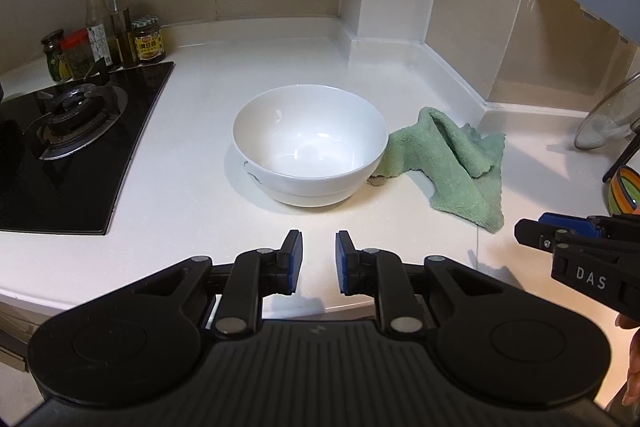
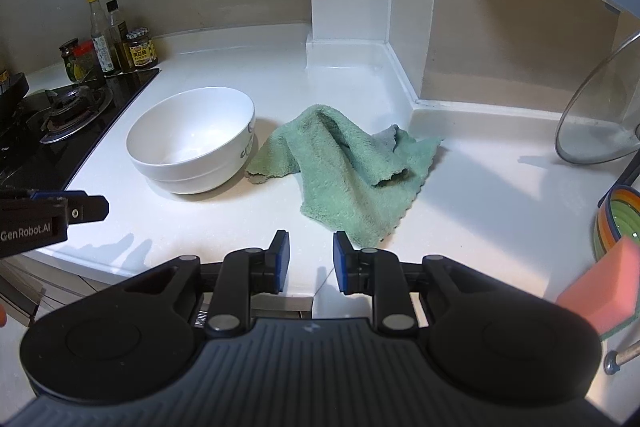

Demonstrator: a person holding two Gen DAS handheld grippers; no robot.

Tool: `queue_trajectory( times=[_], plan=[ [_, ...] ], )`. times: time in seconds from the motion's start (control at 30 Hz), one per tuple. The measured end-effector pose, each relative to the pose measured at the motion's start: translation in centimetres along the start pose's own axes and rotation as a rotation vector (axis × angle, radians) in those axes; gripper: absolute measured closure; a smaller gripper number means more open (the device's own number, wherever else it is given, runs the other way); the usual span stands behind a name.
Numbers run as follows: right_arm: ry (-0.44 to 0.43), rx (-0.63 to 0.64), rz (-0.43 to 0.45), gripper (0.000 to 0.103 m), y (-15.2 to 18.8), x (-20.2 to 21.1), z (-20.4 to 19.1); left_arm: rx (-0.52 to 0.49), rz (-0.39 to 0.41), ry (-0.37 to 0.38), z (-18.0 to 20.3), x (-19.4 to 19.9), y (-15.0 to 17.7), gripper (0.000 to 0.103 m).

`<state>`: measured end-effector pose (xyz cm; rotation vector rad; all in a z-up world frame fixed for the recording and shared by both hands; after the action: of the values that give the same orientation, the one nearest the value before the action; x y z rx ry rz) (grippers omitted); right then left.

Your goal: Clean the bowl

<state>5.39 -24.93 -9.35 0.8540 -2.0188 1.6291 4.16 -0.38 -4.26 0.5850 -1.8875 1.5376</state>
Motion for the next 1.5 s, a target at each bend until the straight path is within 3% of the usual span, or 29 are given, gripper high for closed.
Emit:
queue_trajectory(
  times=[0.3,0.4,0.7,0.97,1.5],
  plan=[
    [0.007,-0.015,0.002,0.083,-0.5,-0.5,0.1,0.0,0.029,0.02,0.3,-0.6,0.3,0.082],
    [0.004,-0.017,0.0,0.083,-0.4,-0.9,0.3,0.011,-0.036,0.031,0.0,-1.2,0.2,0.082],
    [0.008,-0.009,-0.018,0.083,0.1,-1.4,-0.1,-0.019,-0.048,0.0,-0.8,-1.3,0.5,0.082],
    [0.013,-0.017,-0.014,0.083,-0.2,-1.8,-1.2,-0.051,-0.051,0.022,-2.1,-2.1,0.0,0.082],
    [0.096,-0.059,-0.026,0.083,-1.1,-2.7,-1.0,-0.043,-0.046,0.075,-2.6,-3.1,-0.8,0.082]
  ],
)
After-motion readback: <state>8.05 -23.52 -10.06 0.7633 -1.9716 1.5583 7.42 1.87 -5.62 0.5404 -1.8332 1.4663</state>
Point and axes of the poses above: each gripper's, at about its wrist camera, not at the fingertips, and x roughly against the way its jaws point, z to its right, y to its underside, the point moved 6 cm from there along -x, roughly the way its jaws point, and after that the axes turned 15 degrees about -x, right-handed, at the moved point
